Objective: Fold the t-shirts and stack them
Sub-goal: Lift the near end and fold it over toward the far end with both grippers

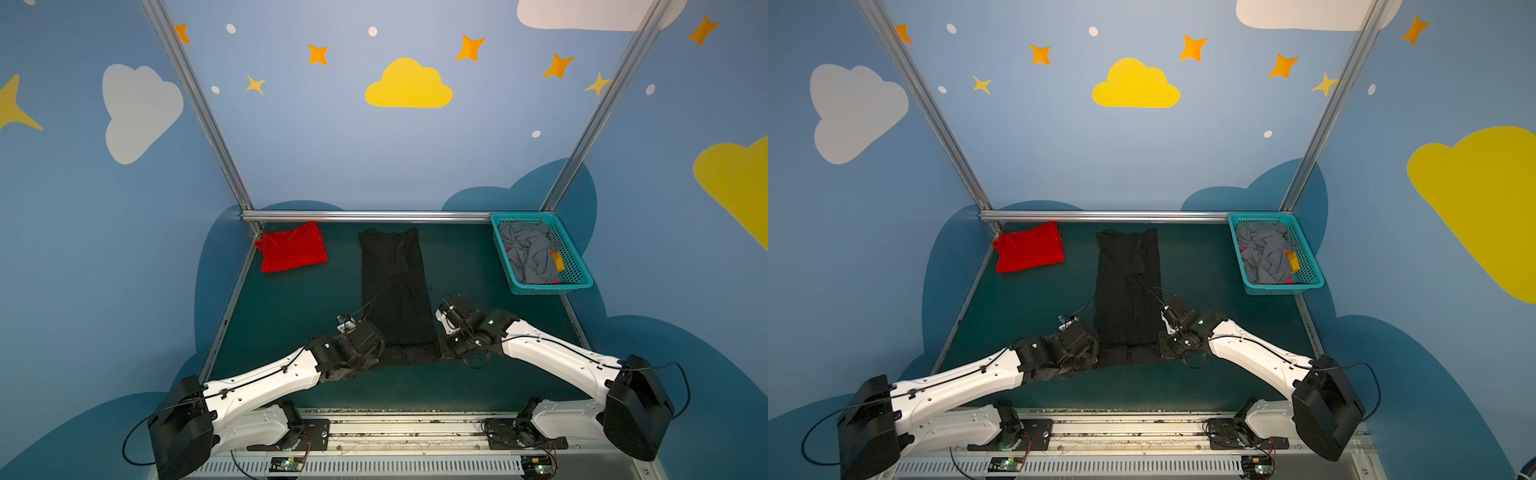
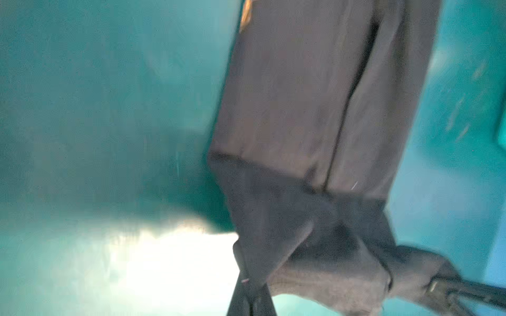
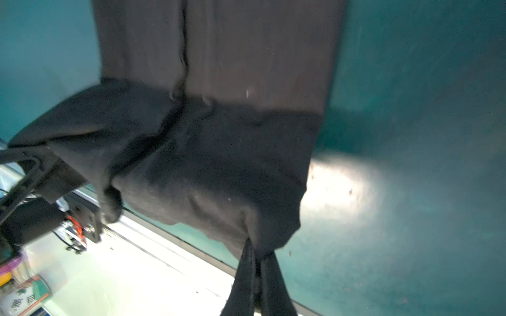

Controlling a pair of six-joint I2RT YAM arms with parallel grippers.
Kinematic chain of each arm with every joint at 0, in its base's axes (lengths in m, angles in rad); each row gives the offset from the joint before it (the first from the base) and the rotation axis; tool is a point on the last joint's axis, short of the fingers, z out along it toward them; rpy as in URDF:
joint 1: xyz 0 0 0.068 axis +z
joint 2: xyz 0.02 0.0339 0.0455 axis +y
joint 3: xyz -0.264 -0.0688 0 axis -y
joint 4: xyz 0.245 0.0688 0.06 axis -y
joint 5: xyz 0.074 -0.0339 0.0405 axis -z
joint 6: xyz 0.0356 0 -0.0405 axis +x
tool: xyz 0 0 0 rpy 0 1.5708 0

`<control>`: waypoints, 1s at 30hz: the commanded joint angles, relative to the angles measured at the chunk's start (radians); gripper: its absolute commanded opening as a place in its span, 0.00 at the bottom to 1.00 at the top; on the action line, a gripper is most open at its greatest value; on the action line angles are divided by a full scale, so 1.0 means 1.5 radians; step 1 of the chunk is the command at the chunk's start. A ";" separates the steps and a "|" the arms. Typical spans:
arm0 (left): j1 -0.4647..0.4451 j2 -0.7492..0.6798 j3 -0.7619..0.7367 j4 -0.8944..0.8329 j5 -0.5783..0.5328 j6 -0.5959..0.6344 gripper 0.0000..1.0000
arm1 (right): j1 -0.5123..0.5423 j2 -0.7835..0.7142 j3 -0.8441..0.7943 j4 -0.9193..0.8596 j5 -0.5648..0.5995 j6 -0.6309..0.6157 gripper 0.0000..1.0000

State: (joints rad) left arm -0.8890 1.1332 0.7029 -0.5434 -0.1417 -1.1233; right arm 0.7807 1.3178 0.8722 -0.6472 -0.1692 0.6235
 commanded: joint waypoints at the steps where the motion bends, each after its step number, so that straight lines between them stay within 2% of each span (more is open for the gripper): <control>1: 0.050 0.015 0.038 -0.021 -0.016 0.071 0.05 | -0.028 0.032 0.049 -0.019 -0.006 -0.054 0.00; 9: 0.156 0.119 0.151 -0.021 0.029 0.188 0.05 | -0.104 0.134 0.169 -0.030 -0.044 -0.127 0.00; 16: 0.228 0.213 0.242 -0.002 0.071 0.259 0.05 | -0.155 0.244 0.293 -0.042 -0.076 -0.175 0.00; 22: 0.276 0.325 0.360 -0.050 0.108 0.321 0.05 | -0.190 0.338 0.387 -0.056 -0.092 -0.196 0.00; 30: 0.332 0.425 0.423 -0.024 0.168 0.355 0.05 | -0.226 0.448 0.494 -0.066 -0.116 -0.208 0.00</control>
State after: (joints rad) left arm -0.4187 1.7378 1.3098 -0.5655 0.0738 -0.6346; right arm 0.4580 1.9545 1.5658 -0.7120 -0.3283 0.3317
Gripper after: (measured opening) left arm 0.049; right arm 0.062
